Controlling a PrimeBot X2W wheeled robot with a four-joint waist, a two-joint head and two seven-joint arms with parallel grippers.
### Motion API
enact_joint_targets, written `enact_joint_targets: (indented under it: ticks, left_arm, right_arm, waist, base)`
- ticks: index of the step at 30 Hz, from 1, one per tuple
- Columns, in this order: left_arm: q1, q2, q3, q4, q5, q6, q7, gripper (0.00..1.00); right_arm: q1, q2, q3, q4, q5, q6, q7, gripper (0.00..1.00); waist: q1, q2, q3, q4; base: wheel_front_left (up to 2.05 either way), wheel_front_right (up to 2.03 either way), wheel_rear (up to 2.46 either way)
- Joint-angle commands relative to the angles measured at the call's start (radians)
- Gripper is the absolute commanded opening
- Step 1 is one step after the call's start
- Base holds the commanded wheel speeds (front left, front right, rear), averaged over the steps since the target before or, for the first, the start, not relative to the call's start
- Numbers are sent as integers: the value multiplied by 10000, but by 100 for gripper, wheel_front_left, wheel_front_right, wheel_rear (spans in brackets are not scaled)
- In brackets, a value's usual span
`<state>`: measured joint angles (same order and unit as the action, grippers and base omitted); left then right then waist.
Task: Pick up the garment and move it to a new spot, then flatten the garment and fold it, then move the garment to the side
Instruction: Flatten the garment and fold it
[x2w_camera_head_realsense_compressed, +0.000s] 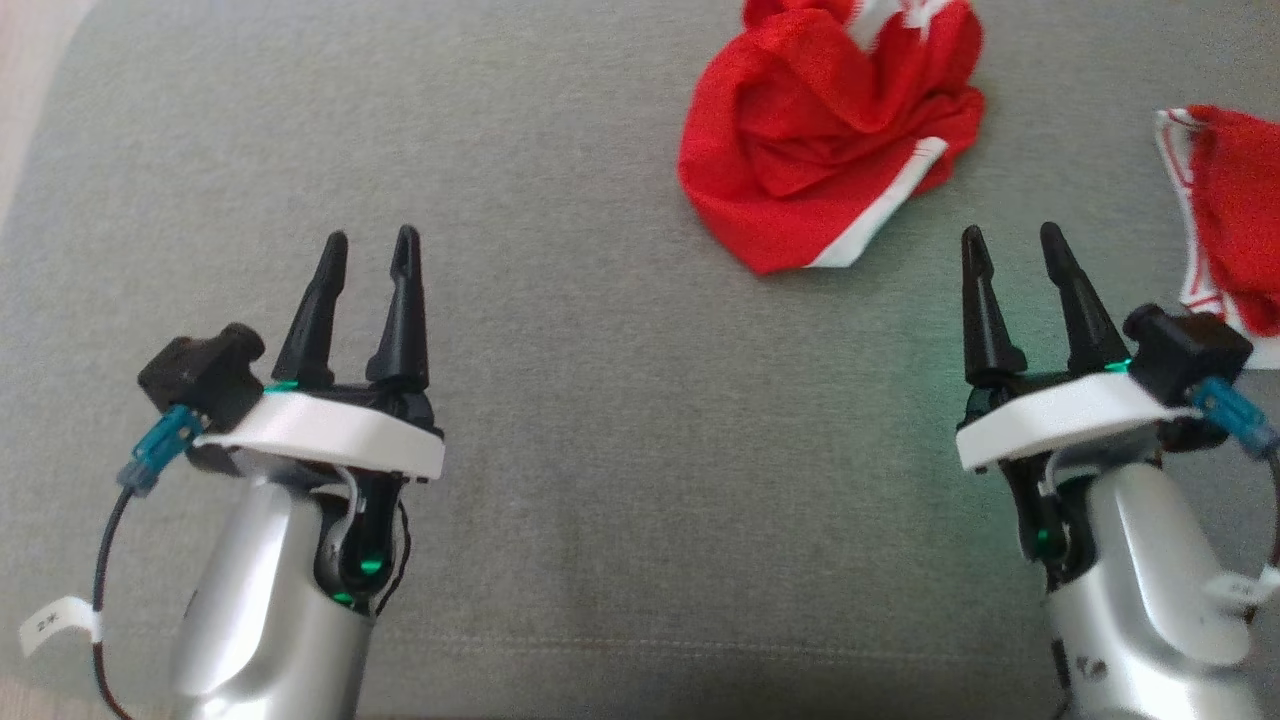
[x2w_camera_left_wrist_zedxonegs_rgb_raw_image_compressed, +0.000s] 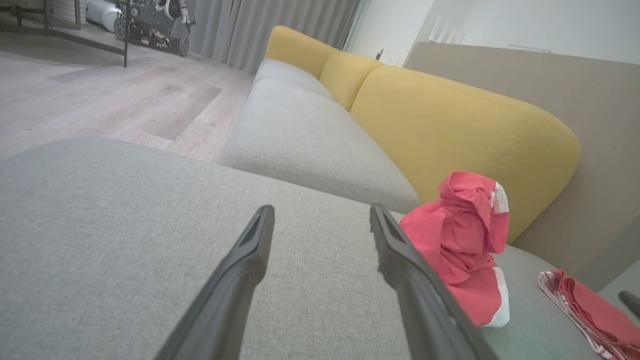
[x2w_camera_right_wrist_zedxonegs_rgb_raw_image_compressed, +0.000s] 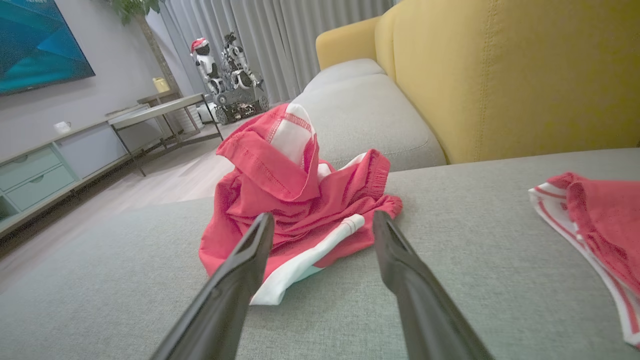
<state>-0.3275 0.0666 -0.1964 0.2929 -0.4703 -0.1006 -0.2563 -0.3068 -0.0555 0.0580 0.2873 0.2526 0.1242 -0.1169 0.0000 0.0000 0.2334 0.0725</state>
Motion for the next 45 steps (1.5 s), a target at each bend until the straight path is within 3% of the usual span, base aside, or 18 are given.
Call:
enact_joint_targets:
  ticks: [1, 13, 31, 32, 33, 34, 45]
  left_arm:
    - [-319, 84, 330, -443, 61, -63, -54, 100]
    - [-232, -144, 200, -659, 231, -214, -54, 100]
    - [-289, -163, -198, -715, -159, -197, -55, 100]
    - [-296, -163, -208, -716, -162, -192, -55, 100]
    - [-307, -163, -214, -716, -168, -188, -55, 100]
    - [-318, -163, -218, -715, -177, -182, -55, 100]
    - [-304, -163, -266, -596, -347, -156, -55, 100]
  right_arm:
    - [-457, 51, 146, -246, -65, 65, 69, 100]
    - [-2826, -173, -795, 2427, -192, 65, 1227, 100]
    - [-4202, -413, -705, 4863, -42, 65, 660, 100]
    - [-4249, -421, -673, 4944, -29, 65, 624, 50]
    - [-4302, -449, -620, 5005, -47, 65, 562, 9]
    - [-4351, -484, -562, 5064, -88, 65, 493, 0]
    - [-4668, -598, 562, 4949, -420, 65, -207, 0]
  waist:
    - [0, 0, 125, 215]
    - [0, 0, 947, 791]
    - [0, 0, 1239, 1122]
    - [0, 0, 1253, 1124]
    - [0, 0, 1268, 1124]
    - [0, 0, 1280, 1125]
    - [0, 0, 850, 1124]
  base:
    - [0, 0, 0]
    - [0, 0, 0]
    - [0, 0, 0]
    - [0, 0, 0]
    - [0, 0, 0]
    - [0, 0, 0]
    - [0, 0, 0]
